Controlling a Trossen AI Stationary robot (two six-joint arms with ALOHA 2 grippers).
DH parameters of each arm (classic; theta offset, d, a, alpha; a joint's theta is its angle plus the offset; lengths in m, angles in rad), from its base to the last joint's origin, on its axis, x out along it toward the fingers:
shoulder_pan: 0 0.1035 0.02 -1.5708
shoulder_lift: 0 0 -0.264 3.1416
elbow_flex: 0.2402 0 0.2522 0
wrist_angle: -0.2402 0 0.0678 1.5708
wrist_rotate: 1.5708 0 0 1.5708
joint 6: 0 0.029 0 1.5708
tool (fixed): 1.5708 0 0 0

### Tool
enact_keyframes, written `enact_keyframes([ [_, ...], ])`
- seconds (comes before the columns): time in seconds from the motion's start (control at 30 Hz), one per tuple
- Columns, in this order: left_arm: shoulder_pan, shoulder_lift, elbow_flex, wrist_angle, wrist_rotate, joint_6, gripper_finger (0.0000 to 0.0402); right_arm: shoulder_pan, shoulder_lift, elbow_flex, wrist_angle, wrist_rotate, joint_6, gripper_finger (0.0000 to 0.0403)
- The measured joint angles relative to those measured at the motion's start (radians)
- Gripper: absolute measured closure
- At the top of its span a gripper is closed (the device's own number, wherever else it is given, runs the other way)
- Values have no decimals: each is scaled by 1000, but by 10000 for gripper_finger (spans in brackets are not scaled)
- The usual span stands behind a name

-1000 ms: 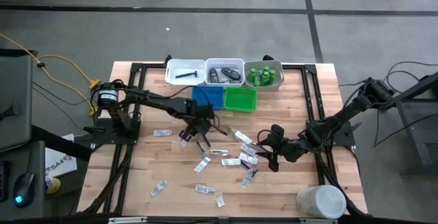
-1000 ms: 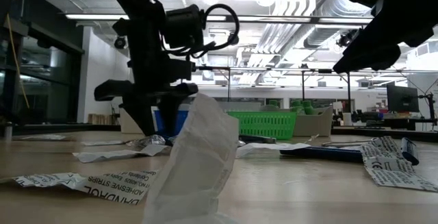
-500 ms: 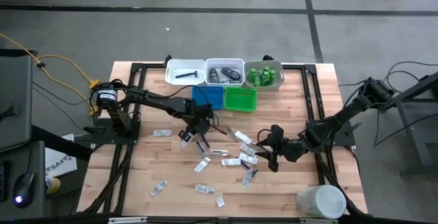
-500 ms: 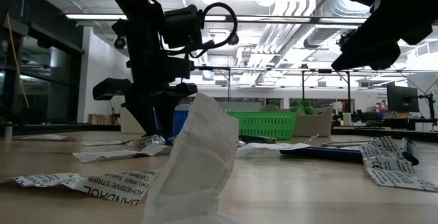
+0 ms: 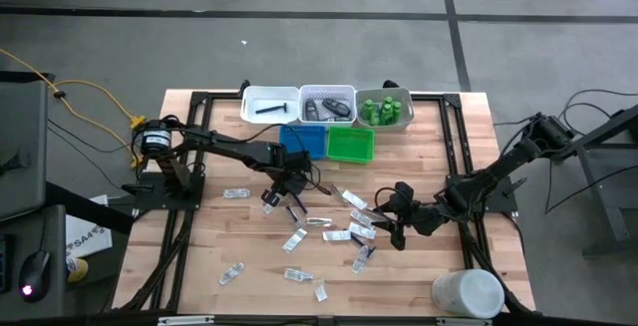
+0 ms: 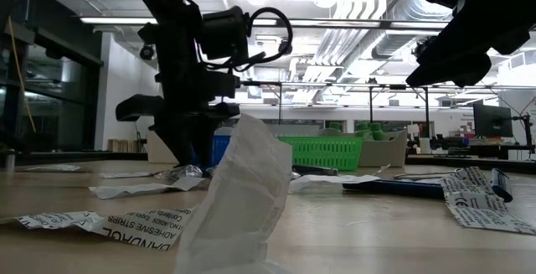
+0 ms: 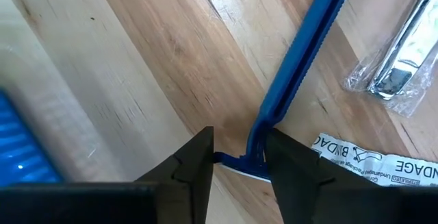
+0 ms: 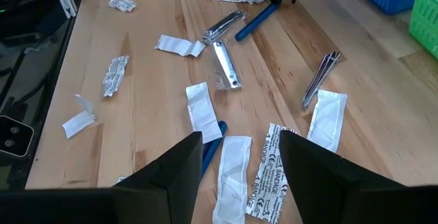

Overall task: Pick & Place Travel size toiletries
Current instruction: Put the blue razor into the white bin

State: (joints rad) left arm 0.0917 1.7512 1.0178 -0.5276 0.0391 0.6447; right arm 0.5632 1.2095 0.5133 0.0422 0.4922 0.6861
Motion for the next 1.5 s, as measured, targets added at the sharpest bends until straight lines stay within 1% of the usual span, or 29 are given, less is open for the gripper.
enact_keyframes([
  [0.23,0,6,58,-42,-2,-25,270,0,0,0,0,-2,-1,215],
  [0.43,0,6,61,-55,-9,-41,265,0,0,0,0,-11,-12,215],
  [0.53,0,5,61,-54,-10,-51,247,0,0,0,-1,-12,-18,215],
  [0.7,0,4,61,-52,-9,-71,199,0,0,0,-1,-12,-25,215],
  [0.77,0,3,62,-52,-8,-74,185,0,0,0,-1,-13,-26,215],
  [0.83,0,3,62,-52,-8,-79,178,0,0,0,-1,-13,-26,215],
  [1.0,0,2,63,-73,-9,-114,176,0,0,0,-1,-20,-27,215],
  [1.2,0,1,63,-94,-32,-214,176,0,0,0,-1,-20,-22,215],
  [1.5,0,1,63,-96,-131,-508,176,0,0,0,-4,-20,-12,215],
])
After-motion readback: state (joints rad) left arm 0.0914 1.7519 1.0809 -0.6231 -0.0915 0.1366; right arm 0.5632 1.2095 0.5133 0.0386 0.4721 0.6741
